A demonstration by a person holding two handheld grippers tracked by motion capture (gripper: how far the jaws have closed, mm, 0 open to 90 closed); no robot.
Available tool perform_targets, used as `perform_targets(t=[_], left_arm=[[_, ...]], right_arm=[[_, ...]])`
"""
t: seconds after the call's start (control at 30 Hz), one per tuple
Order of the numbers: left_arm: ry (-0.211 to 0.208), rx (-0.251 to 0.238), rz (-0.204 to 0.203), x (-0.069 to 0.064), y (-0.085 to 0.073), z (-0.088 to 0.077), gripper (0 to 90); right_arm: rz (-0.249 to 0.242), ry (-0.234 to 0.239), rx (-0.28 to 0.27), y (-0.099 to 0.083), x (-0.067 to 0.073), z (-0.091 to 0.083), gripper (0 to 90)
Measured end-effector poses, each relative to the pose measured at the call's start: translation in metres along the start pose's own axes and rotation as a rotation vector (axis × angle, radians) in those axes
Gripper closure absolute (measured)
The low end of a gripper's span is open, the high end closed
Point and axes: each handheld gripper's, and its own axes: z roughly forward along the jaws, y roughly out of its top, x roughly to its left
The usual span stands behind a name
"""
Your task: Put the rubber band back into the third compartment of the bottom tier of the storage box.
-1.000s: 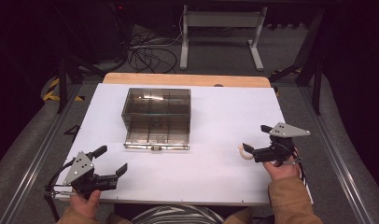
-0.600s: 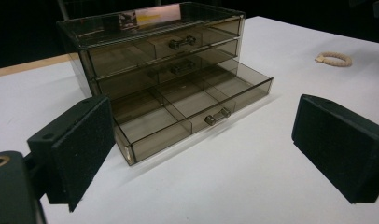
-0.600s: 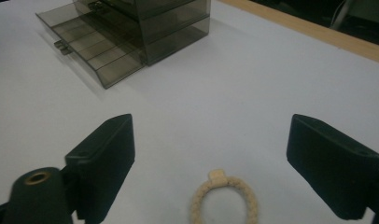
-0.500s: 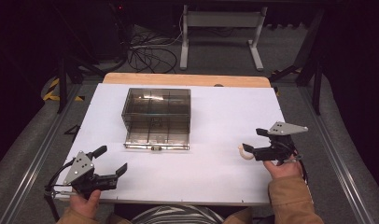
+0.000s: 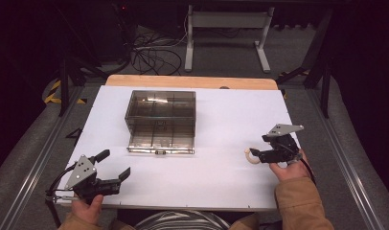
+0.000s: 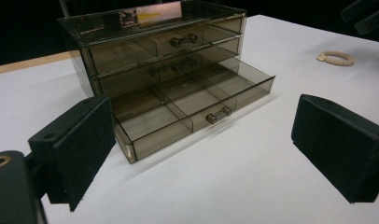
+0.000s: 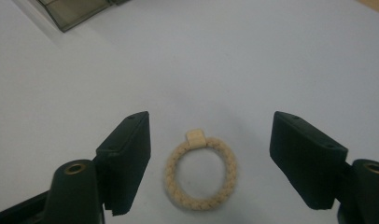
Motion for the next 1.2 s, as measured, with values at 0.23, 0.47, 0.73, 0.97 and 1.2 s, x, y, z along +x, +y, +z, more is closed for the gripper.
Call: perform_targets(t=[0.23, 0.47, 0.73, 0.97, 1.2], left_arm=[[-0.007, 0.006, -0.001, 0.0, 0.0, 0.0, 7.1], [-0.005, 0.007, -0.001, 0.0, 0.0, 0.001, 7.3], [-0.004, 0.007, -0.004, 0.0, 0.0, 0.001, 7.3], [-0.003, 0.007, -0.004, 0.0, 0.0, 0.001, 7.3], [-0.002, 0.006, -0.004, 0.0, 0.0, 0.001, 7.3]], right_arm=[[0.044, 0.014, 0.06, -0.002, -0.007, 0.008, 38.1], [0.07, -0.009, 0.138, -0.002, -0.012, 0.016, 46.5], [0.071, -0.03, 0.194, -0.002, -0.012, 0.024, 54.7], [0.067, -0.032, 0.231, -0.002, -0.013, 0.03, 59.7], [0.075, -0.041, 0.272, -0.003, -0.015, 0.035, 65.9]])
